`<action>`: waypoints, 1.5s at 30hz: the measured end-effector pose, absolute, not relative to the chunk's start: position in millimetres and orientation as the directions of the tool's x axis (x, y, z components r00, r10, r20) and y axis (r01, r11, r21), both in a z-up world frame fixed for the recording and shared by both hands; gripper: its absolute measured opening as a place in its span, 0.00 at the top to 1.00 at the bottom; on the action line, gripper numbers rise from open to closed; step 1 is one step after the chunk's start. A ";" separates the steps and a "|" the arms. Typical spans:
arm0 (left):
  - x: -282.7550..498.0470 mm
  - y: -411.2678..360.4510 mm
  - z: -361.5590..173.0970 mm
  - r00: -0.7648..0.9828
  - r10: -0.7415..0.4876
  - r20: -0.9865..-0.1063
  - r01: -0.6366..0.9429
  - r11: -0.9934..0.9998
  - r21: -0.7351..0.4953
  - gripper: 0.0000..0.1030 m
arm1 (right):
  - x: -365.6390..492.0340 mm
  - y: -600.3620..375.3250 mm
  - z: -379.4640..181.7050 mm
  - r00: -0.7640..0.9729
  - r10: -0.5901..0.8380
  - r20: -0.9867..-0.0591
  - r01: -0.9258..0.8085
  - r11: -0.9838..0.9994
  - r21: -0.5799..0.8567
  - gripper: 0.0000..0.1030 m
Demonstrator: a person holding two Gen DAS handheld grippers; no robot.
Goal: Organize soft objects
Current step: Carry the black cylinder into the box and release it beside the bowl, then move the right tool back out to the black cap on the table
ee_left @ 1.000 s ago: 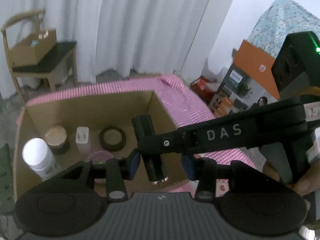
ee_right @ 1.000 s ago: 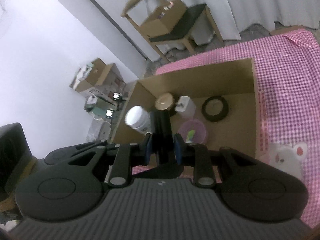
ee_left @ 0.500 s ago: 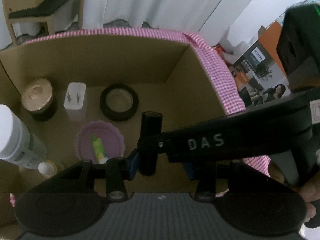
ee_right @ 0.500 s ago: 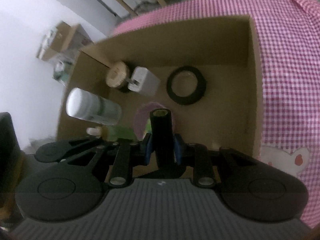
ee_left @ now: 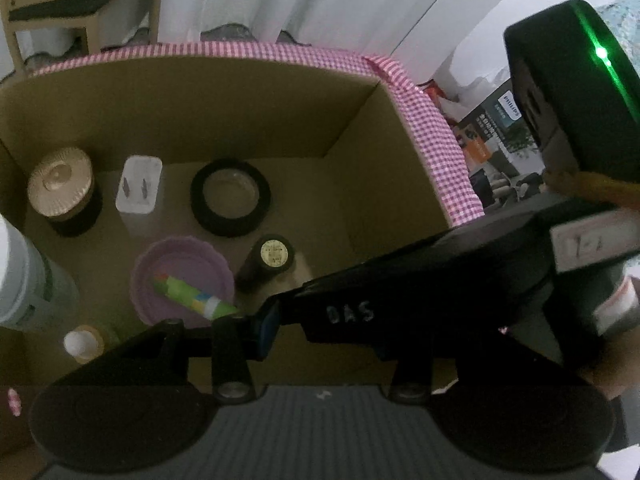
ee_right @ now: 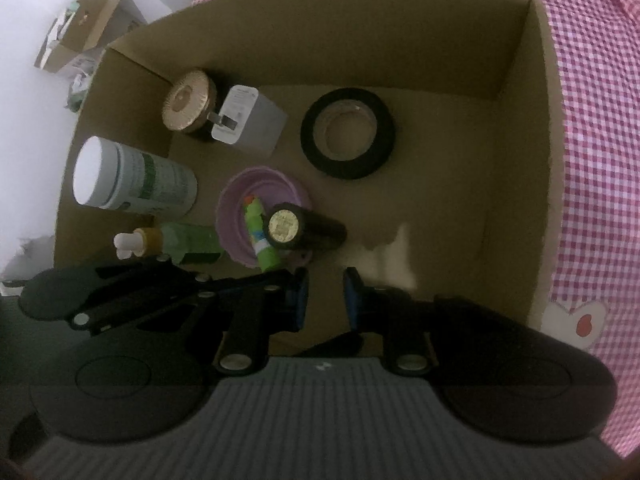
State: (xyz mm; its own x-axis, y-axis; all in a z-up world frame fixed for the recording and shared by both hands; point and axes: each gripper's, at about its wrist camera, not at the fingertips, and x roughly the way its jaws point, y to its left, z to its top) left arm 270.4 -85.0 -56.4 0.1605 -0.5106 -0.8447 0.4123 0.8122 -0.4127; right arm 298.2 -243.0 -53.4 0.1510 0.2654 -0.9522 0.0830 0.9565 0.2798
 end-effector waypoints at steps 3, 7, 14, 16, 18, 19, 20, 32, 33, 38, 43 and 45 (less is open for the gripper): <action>264.9 -84.5 -48.5 0.184 -0.506 -0.842 0.426 0.813 -0.396 0.52 | 293.3 -247.0 -42.2 0.186 0.285 -0.940 0.085 0.949 0.304 0.81; 258.0 -80.6 -37.6 0.207 -0.509 -0.836 0.434 0.813 -0.388 0.44 | 284.2 -254.3 -22.7 0.237 0.294 -0.926 0.089 0.943 0.322 0.80; 230.1 -70.4 -8.4 0.270 -0.529 -0.805 0.463 0.804 -0.373 0.40 | 251.3 -276.5 18.5 0.353 0.311 -0.882 0.100 0.925 0.366 0.78; 222.3 -67.9 -2.7 0.284 -0.532 -0.798 0.473 0.802 -0.366 0.39 | 238.3 -283.3 28.7 0.386 0.318 -0.866 0.102 0.918 0.383 0.78; 210.8 -65.2 4.5 0.303 -0.532 -0.791 0.484 0.801 -0.354 0.39 | 222.6 -289.2 38.0 0.418 0.319 -0.850 0.109 0.912 0.396 0.78; 205.5 -65.6 7.3 0.310 -0.533 -0.787 0.488 0.800 -0.349 0.39 | 213.9 -291.3 41.8 0.436 0.319 -0.841 0.113 0.908 0.404 0.78; 199.4 -63.5 10.7 0.321 -0.533 -0.783 0.492 0.800 -0.343 0.38 | 203.6 -294.1 46.0 0.454 0.320 -0.831 0.114 0.905 0.411 0.78; 127.1 -64.2 -3.6 0.317 -0.532 -0.785 0.550 0.777 -0.305 0.37 | 71.2 -306.2 6.9 0.539 0.317 -0.780 0.243 0.829 0.505 0.70; 122.1 -66.0 -9.1 0.305 -0.534 -0.789 0.552 0.774 -0.310 0.37 | 63.3 -305.0 -2.9 0.534 0.322 -0.782 0.259 0.818 0.514 0.70; 101.4 -74.9 -44.9 0.237 -0.531 -0.814 0.545 0.766 -0.341 0.38 | 37.0 -298.8 -48.8 0.494 0.318 -0.810 0.341 0.786 0.516 0.70; 91.6 -87.4 -72.9 0.199 -0.519 -0.831 0.566 0.753 -0.335 0.38 | 29.6 -299.1 -72.7 0.481 0.327 -0.813 0.390 0.751 0.533 0.70; 90.7 -91.9 -78.2 0.197 -0.515 -0.834 0.579 0.748 -0.325 0.39 | 30.5 -300.0 -78.0 0.475 0.327 -0.817 0.398 0.749 0.531 0.70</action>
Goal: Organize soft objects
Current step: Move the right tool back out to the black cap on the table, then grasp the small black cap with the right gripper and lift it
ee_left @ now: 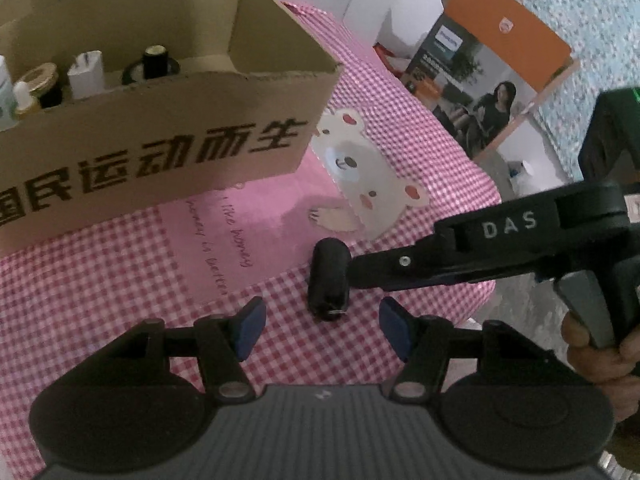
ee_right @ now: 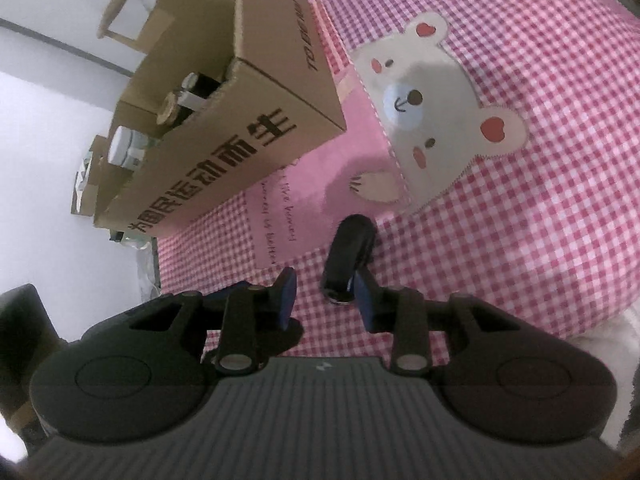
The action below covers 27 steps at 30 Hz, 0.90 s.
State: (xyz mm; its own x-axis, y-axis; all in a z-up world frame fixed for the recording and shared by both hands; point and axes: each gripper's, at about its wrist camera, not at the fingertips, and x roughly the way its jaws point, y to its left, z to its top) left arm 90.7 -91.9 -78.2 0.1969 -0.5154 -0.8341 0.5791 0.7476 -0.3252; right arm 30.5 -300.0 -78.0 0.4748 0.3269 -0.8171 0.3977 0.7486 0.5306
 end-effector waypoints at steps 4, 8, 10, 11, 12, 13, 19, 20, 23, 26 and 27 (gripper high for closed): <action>92.7 -101.8 -87.2 0.187 -0.499 -0.846 0.600 0.740 -0.305 0.42 | 37.2 -302.5 -86.7 0.458 0.322 -0.829 0.416 0.747 0.519 0.69; 91.6 -109.4 -93.8 0.174 -0.494 -0.852 0.625 0.724 -0.292 0.50 | 41.4 -303.7 -96.6 0.444 0.325 -0.835 0.433 0.739 0.517 0.69; 92.2 -114.5 -97.1 0.171 -0.495 -0.852 0.637 0.715 -0.287 0.51 | 43.1 -304.1 -100.0 0.440 0.328 -0.836 0.436 0.736 0.518 0.69; 92.4 -115.6 -98.0 0.167 -0.496 -0.852 0.643 0.710 -0.288 0.56 | 43.7 -303.8 -101.7 0.438 0.329 -0.836 0.438 0.734 0.518 0.69; 93.1 -116.1 -98.6 0.165 -0.499 -0.851 0.645 0.707 -0.289 0.60 | 44.7 -304.1 -103.5 0.438 0.331 -0.836 0.440 0.732 0.520 0.69; 93.7 -116.9 -99.2 0.164 -0.502 -0.849 0.648 0.704 -0.291 0.60 | 45.4 -304.0 -104.9 0.438 0.332 -0.835 0.441 0.730 0.522 0.69; 99.4 -119.7 -104.0 0.148 -0.516 -0.844 0.647 0.696 -0.312 0.63 | 52.4 -301.8 -112.6 0.453 0.348 -0.821 0.439 0.715 0.545 0.69; 100.9 -123.2 -106.6 0.147 -0.516 -0.844 0.647 0.696 -0.313 0.63 | 53.0 -301.1 -112.7 0.457 0.352 -0.817 0.436 0.712 0.551 0.68; 103.6 -122.8 -110.0 0.147 -0.513 -0.845 0.643 0.699 -0.313 0.63 | 55.5 -299.3 -110.4 0.469 0.366 -0.804 0.418 0.709 0.567 0.69; 105.2 -117.2 -110.9 0.142 -0.520 -0.842 0.633 0.702 -0.327 0.63 | 58.6 -296.6 -105.3 0.483 0.373 -0.792 0.390 0.718 0.576 0.70; 105.7 -116.5 -111.5 0.142 -0.520 -0.842 0.629 0.704 -0.328 0.63 | 59.8 -295.6 -104.4 0.486 0.377 -0.789 0.381 0.721 0.579 0.71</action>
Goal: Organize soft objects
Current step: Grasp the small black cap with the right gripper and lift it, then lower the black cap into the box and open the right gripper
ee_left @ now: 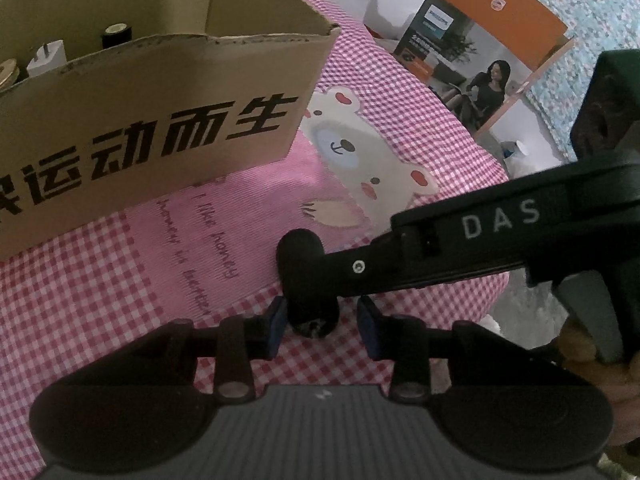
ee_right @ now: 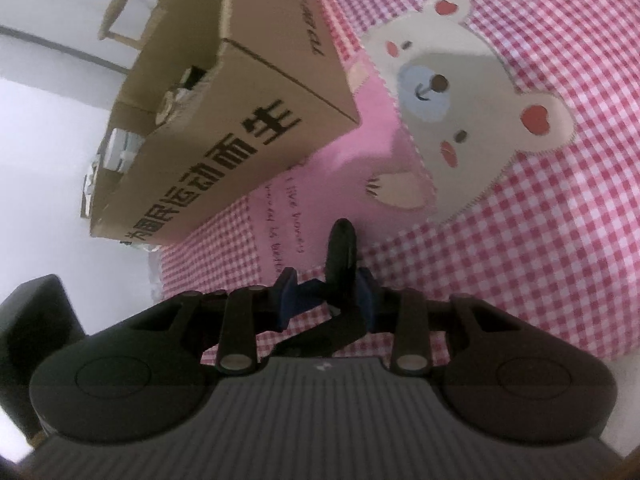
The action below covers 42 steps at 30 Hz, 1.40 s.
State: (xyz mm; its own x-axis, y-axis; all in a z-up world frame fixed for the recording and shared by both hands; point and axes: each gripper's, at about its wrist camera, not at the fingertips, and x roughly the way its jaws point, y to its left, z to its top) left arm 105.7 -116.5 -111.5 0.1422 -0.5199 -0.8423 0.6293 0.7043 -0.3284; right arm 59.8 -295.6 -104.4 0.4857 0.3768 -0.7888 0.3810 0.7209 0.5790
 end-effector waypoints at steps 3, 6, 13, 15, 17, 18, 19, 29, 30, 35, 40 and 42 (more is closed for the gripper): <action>106.6 -114.6 -113.1 0.146 -0.517 -0.843 0.626 0.709 -0.326 0.63 | 64.8 -291.8 -103.2 0.486 0.376 -0.789 0.362 0.735 0.574 0.71; 107.2 -114.0 -113.7 0.145 -0.521 -0.841 0.622 0.709 -0.332 0.63 | 69.6 -288.6 -105.0 0.480 0.365 -0.798 0.353 0.752 0.556 0.74; 107.4 -109.4 -113.1 0.149 -0.532 -0.833 0.622 0.705 -0.340 0.64 | 76.0 -281.3 -114.8 0.468 0.333 -0.819 0.347 0.783 0.516 0.84; 106.7 -108.3 -112.4 0.154 -0.534 -0.832 0.626 0.704 -0.336 0.64 | 77.3 -280.5 -115.0 0.470 0.333 -0.818 0.345 0.783 0.517 0.85; 106.1 -107.1 -110.5 0.160 -0.537 -0.828 0.628 0.703 -0.335 0.64 | 77.5 -278.2 -111.6 0.472 0.328 -0.818 0.339 0.790 0.512 0.85; 105.6 -105.6 -108.5 0.162 -0.541 -0.825 0.626 0.703 -0.337 0.64 | 76.7 -277.6 -109.3 0.473 0.327 -0.818 0.334 0.792 0.510 0.85; 105.4 -106.7 -106.4 0.167 -0.542 -0.824 0.625 0.705 -0.337 0.64 | 76.9 -275.6 -106.4 0.476 0.326 -0.816 0.329 0.795 0.510 0.86; 96.6 -86.9 -29.2 0.321 -0.569 -0.757 0.641 0.719 -0.268 0.64 | 81.9 -260.4 -21.7 0.577 0.339 -0.743 0.161 0.845 0.511 0.86; 99.2 -84.3 -18.7 0.342 -0.572 -0.746 0.640 0.723 -0.261 0.64 | 85.8 -260.7 -11.9 0.587 0.342 -0.734 0.140 0.850 0.508 0.86; 123.8 -76.1 18.0 0.413 -0.581 -0.702 0.621 0.743 -0.249 0.64 | 121.8 -256.9 29.2 0.611 0.349 -0.711 0.045 0.881 0.471 0.86; 159.2 -78.7 18.1 0.407 -0.578 -0.707 0.578 0.762 -0.291 0.64 | 167.8 -265.3 32.2 0.557 0.364 -0.746 0.038 0.887 0.460 0.86; 174.3 -79.2 9.5 0.390 -0.580 -0.715 0.555 0.768 -0.320 0.64 | 183.5 -267.4 27.4 0.529 0.360 -0.768 0.043 0.893 0.449 0.86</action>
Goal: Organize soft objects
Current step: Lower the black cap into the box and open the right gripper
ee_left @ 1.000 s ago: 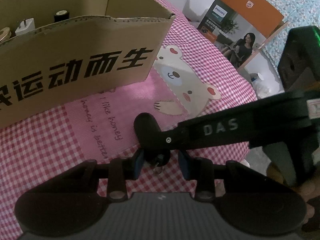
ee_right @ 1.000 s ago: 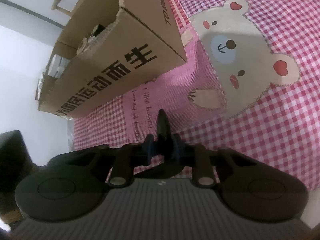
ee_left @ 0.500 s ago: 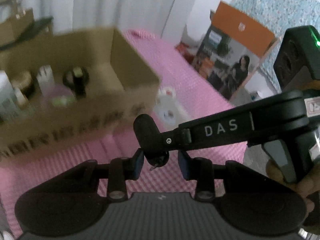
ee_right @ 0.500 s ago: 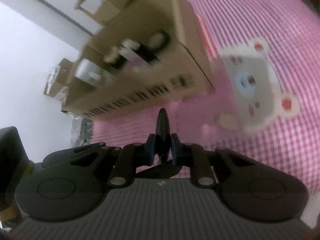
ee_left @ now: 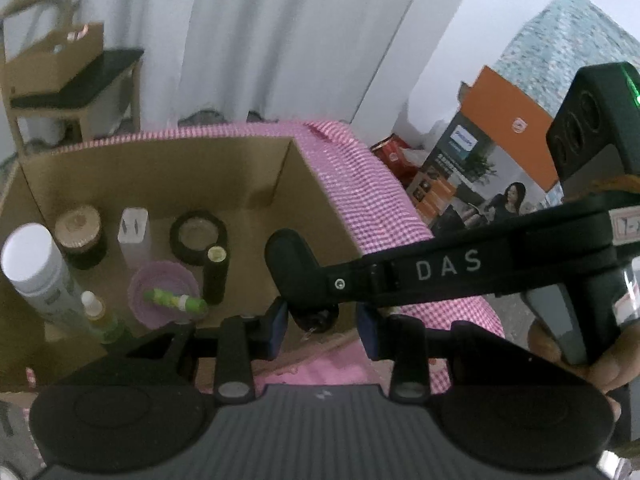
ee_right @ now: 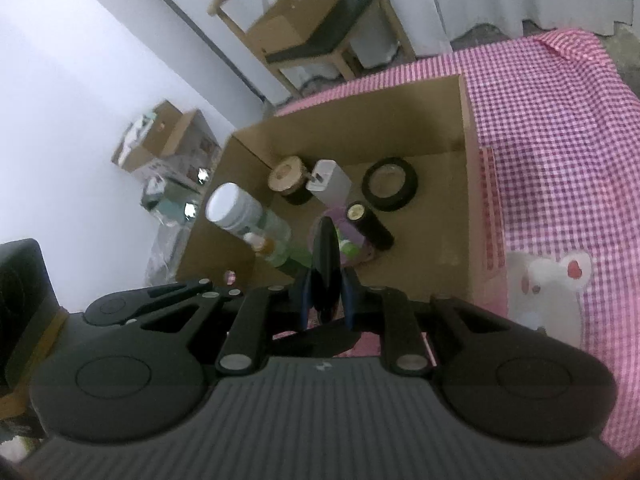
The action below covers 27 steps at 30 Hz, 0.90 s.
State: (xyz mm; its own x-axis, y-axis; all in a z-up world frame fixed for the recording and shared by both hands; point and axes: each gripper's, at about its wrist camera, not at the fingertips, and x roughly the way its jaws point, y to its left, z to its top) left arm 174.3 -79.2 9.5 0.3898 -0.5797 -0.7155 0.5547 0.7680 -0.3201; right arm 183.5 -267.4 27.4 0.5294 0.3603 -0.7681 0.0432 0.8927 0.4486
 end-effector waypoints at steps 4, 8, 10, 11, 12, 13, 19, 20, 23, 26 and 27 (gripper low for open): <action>195.9 -76.9 -11.9 0.348 -0.581 -0.736 0.516 0.774 -0.367 0.63 | 213.4 -268.1 7.1 0.461 0.359 -0.812 0.064 0.899 0.434 0.86; 213.7 -74.0 -31.2 0.306 -0.584 -0.752 0.486 0.775 -0.404 0.60 | 237.3 -263.4 -8.6 0.395 0.338 -0.854 0.055 0.919 0.390 0.86; 220.4 -73.9 -39.2 0.287 -0.589 -0.755 0.480 0.771 -0.420 0.58 | 246.1 -259.9 -15.3 0.364 0.313 -0.877 0.041 0.935 0.351 0.86; 223.0 -73.7 -42.4 0.280 -0.591 -0.756 0.477 0.769 -0.425 0.56 | 251.1 -258.5 -18.9 0.345 0.303 -0.888 0.034 0.942 0.334 0.86; 224.7 -73.4 -45.2 0.276 -0.596 -0.754 0.476 0.766 -0.431 0.55 | 254.6 -257.3 -23.4 0.326 0.291 -0.899 0.027 0.948 0.317 0.86; 227.2 -73.3 -47.4 0.272 -0.599 -0.753 0.476 0.764 -0.436 0.55 | 258.3 -256.0 -27.1 0.308 0.286 -0.908 0.019 0.952 0.306 0.86; 233.6 -65.0 -55.7 0.254 -0.618 -0.744 0.460 0.754 -0.469 0.51 | 274.3 -235.7 -45.9 0.200 0.224 -0.954 -0.065 0.974 0.215 0.86; 232.7 -63.6 -54.5 0.255 -0.618 -0.744 0.462 0.754 -0.467 0.46 | 275.8 -231.7 -49.2 0.183 0.206 -0.961 -0.083 0.978 0.194 0.86; 228.9 -59.3 -50.5 0.268 -0.615 -0.742 0.468 0.756 -0.457 0.37 | 279.7 -223.0 -58.8 0.135 0.170 -0.976 -0.119 0.981 0.154 0.86; 223.8 -52.5 -45.5 0.287 -0.611 -0.738 0.473 0.760 -0.445 0.28 | 284.6 -218.9 -66.5 0.097 0.148 -0.984 -0.132 0.982 0.135 0.86; 221.9 -49.5 -43.7 0.297 -0.610 -0.735 0.472 0.763 -0.442 0.26 | 285.6 -218.5 -68.2 0.087 0.145 -0.986 -0.132 0.982 0.133 0.86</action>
State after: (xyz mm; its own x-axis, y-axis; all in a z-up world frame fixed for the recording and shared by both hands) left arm 221.9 -49.5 -43.7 0.2971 -0.6098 -0.7348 0.4717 0.7628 -0.4423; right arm 285.6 -218.5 -68.2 0.0865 0.1451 -0.9856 -0.1317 0.9823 0.1330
